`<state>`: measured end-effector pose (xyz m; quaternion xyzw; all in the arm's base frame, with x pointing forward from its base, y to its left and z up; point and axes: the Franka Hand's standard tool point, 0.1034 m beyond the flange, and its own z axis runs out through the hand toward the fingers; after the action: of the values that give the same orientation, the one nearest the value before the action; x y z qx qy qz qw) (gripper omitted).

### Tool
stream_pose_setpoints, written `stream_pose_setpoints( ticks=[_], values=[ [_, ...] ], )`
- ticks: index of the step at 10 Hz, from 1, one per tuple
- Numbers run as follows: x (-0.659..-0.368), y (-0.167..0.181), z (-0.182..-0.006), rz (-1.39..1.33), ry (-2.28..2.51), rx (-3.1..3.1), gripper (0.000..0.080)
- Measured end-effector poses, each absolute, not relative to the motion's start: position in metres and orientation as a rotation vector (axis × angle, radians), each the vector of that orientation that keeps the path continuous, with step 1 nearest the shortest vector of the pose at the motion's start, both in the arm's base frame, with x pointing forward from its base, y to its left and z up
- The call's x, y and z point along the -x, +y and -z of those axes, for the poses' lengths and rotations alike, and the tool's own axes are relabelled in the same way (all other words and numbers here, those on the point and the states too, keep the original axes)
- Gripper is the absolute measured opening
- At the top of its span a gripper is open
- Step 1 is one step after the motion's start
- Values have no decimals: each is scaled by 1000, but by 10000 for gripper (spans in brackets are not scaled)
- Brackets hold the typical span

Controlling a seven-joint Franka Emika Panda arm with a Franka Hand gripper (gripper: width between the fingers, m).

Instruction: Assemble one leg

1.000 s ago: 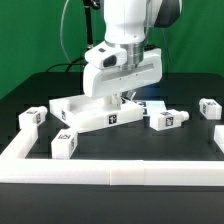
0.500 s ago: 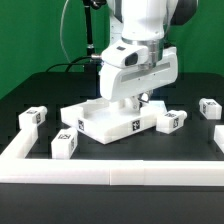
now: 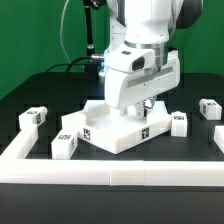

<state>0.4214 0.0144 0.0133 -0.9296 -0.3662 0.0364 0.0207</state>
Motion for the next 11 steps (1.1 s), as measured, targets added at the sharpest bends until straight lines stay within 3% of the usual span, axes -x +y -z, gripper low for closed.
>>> stream_pose_setpoints(
  ticks=[3, 7, 11],
  values=[
    [-422, 14, -13, -112, -1173, 2866, 57],
    [-460, 24, -10, -79, -1763, 2561, 57],
    [-462, 19, -10, -73, -2046, 2349, 57]
  ],
)
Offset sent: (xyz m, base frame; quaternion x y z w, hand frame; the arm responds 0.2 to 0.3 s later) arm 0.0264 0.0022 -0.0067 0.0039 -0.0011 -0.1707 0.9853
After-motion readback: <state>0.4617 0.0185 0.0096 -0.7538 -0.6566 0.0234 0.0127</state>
